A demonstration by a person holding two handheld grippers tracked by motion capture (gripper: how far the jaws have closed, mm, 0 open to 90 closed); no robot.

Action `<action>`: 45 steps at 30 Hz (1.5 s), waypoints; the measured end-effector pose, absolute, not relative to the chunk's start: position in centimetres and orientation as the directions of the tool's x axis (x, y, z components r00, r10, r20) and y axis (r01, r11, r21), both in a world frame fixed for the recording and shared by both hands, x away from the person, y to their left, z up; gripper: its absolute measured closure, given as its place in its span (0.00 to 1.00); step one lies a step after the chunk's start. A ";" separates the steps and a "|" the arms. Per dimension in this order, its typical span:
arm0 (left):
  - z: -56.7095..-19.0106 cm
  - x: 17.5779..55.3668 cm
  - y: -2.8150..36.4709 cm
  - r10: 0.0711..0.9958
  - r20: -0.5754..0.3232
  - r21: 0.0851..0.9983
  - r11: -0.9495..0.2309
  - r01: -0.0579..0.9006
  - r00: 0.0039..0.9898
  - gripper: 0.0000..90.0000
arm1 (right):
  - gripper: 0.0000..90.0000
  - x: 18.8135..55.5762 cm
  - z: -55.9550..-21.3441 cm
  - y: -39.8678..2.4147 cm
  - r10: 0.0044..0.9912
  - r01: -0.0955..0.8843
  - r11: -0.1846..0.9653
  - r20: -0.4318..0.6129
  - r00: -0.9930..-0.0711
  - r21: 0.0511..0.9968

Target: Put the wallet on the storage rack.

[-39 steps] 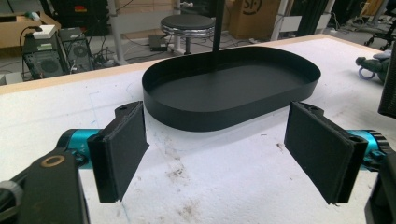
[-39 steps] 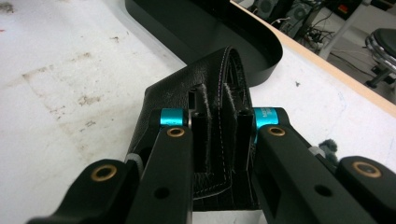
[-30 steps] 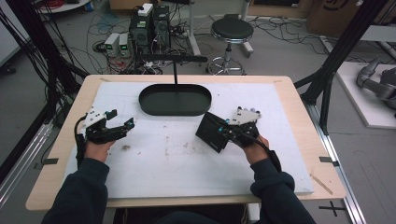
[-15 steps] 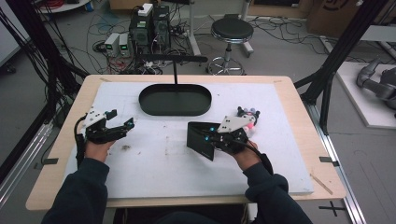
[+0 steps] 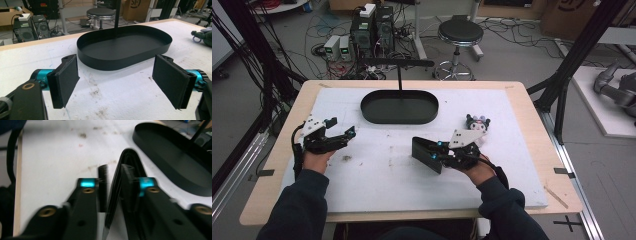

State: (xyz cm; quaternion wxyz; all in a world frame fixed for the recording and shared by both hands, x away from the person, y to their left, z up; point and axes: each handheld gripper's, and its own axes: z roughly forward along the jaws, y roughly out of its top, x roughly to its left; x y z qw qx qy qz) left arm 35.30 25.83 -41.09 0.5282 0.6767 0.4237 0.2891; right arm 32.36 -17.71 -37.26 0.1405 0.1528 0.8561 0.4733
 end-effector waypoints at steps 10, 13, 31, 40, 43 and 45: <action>-41.1 35.3 25.8 0.877 -0.054 0.960 -0.086 0.267 0.477 0.23 | 0.26 33.2 -38.1 -17.8 0.510 0.185 0.476 -0.099 -0.854 0.860; -41.1 35.3 25.7 0.876 -0.057 0.960 -0.084 0.267 0.478 0.23 | 0.26 33.7 -39.1 -17.2 0.504 0.215 0.505 -0.083 -0.860 0.836; -41.3 35.5 25.8 0.873 -0.056 0.959 -0.088 0.269 0.485 0.23 | 0.86 38.2 -38.3 -17.6 0.582 0.320 0.441 0.004 -0.813 0.839; -41.3 35.5 25.8 0.870 -0.056 0.959 -0.090 0.269 0.490 0.23 | 0.86 44.6 -35.3 -13.3 0.612 0.293 0.412 -0.023 -0.791 0.862; -41.3 35.5 25.9 0.869 -0.056 0.959 -0.090 0.268 0.491 0.23 | 0.86 46.0 -35.2 -12.3 0.625 0.300 0.398 -0.017 -0.780 0.867; -41.3 35.5 25.9 0.868 -0.056 0.959 -0.090 0.268 0.493 0.23 | 0.86 47.2 -35.3 -11.3 0.641 0.304 0.389 -0.018 -0.767 0.870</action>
